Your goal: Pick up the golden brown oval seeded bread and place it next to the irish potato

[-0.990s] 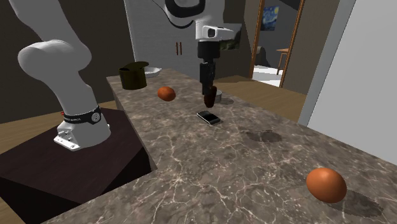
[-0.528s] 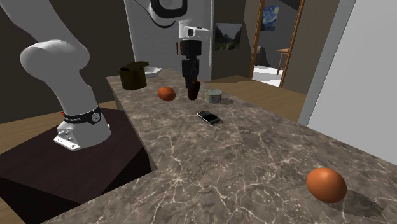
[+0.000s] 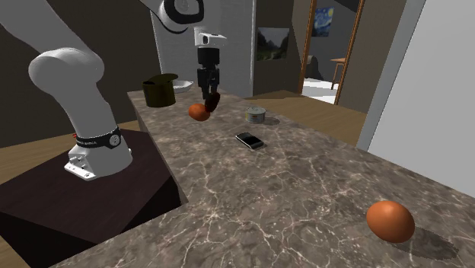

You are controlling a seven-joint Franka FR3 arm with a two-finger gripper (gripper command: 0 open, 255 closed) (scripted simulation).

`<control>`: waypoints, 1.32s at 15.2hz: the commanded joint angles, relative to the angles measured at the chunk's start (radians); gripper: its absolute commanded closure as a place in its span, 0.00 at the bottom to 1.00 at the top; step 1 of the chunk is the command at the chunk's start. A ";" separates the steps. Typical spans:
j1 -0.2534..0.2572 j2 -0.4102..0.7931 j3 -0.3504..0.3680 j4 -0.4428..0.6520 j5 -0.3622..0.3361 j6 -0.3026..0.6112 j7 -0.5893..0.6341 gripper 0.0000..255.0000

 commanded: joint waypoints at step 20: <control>0.037 0.123 0.092 -0.141 0.003 0.250 0.151 1.00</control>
